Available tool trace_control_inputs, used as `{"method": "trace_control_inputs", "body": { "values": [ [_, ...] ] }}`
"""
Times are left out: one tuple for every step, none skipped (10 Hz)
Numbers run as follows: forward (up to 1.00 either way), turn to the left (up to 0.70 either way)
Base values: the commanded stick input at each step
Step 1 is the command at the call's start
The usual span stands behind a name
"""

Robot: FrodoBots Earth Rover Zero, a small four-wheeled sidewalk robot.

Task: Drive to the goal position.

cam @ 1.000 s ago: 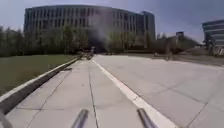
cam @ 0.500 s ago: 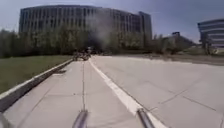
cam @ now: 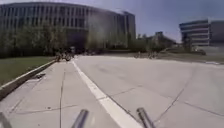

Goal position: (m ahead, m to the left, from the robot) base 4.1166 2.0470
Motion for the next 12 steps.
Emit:
{"method": "trace_control_inputs", "body": {
  "values": [
    [0.7,0.0],
    [0.7,0.0],
    [0.7,0.0],
    [0.7,0.0],
    [0.7,0.02],
    [0.7,0.04],
    [0.7,0.16],
    [0.7,0.31],
    [0.7,0.35],
    [0.7,0.34],
    [0.7,0.32],
    [0.7,0.3]
  ]
}}
